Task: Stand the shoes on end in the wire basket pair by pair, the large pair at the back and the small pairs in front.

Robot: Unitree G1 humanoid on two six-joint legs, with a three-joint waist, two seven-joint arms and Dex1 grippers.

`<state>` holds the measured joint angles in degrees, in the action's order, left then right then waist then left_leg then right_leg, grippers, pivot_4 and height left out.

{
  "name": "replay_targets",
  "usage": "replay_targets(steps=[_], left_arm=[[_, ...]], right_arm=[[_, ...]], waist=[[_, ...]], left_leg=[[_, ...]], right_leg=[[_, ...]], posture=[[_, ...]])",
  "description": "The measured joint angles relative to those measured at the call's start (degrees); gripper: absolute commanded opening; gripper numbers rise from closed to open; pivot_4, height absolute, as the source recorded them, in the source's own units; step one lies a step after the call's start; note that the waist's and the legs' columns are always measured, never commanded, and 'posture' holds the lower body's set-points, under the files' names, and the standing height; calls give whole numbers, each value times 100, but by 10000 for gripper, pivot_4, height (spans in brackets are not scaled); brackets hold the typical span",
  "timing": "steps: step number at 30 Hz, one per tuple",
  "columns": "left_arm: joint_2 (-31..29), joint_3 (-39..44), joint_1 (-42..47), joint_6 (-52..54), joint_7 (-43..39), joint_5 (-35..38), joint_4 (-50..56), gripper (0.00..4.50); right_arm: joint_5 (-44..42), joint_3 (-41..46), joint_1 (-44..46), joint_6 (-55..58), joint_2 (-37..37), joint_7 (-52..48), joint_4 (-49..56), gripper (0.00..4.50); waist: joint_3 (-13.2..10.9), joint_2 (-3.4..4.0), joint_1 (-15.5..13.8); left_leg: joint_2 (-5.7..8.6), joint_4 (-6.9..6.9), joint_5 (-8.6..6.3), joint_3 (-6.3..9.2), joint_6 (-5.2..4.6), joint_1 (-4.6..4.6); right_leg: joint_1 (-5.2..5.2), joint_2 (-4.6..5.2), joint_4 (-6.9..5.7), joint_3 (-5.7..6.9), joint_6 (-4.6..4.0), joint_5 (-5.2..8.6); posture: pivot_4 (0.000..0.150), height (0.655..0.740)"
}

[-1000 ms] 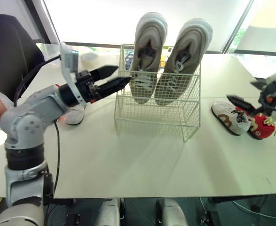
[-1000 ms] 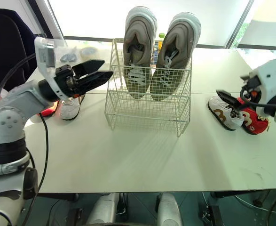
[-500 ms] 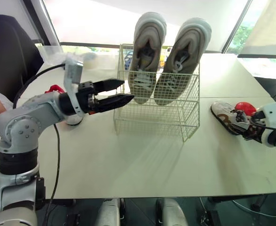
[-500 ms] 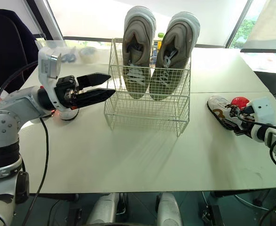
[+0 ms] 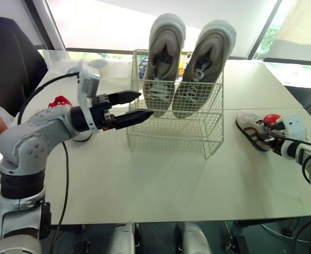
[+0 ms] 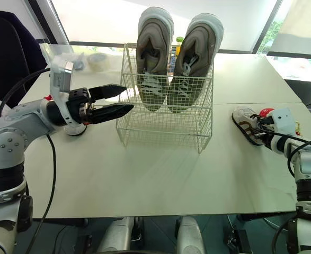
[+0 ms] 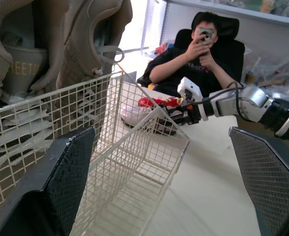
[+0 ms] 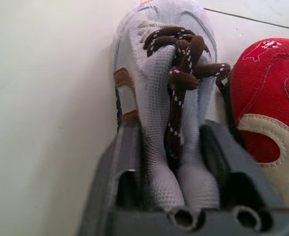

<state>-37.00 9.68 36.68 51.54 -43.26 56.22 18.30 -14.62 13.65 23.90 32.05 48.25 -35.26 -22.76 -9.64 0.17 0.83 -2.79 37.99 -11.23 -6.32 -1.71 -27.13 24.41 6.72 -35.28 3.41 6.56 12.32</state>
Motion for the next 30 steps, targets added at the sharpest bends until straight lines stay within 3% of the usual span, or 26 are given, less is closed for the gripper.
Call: replay_targets(steps=[8,14,17,24,30], left_arm=[[71,28,266,98,120,15,-289,45000],[50,82,970,383,10,232,-1126,45000],[39,99,1300,448,-127,305,-1468,45000],[2,65,2157,582,-725,306,-2298,45000],[-5,45,2350,786,-1005,277,-2575,45000]], right_arm=[[-32,264,123,8,227,25,1208,3252],[-264,922,1309,-34,1248,15,2883,3252],[-491,987,1710,-94,1352,-65,3384,3252],[-1019,21,2045,-559,1311,-968,4602,3252],[-537,-846,1956,-1396,1098,-1371,4632,3252]], waist=[[-11,18,-33],[-33,42,-26],[-32,35,-17],[-34,35,-15],[-36,32,-22]], left_leg=[[1,0,0,1,0,-6],[0,-12,4,2,8,-12],[-1,-13,4,1,10,-10],[-1,-12,5,2,9,-12],[2,-6,5,-1,9,-14]], right_leg=[[7,1,-1,-2,1,0],[18,-3,-1,2,6,4],[13,-3,4,5,5,4],[16,0,4,4,5,3],[15,3,3,4,5,3]], posture=[[1500,7400],[1500,7400],[1500,7400],[1500,7400],[1500,7400]])
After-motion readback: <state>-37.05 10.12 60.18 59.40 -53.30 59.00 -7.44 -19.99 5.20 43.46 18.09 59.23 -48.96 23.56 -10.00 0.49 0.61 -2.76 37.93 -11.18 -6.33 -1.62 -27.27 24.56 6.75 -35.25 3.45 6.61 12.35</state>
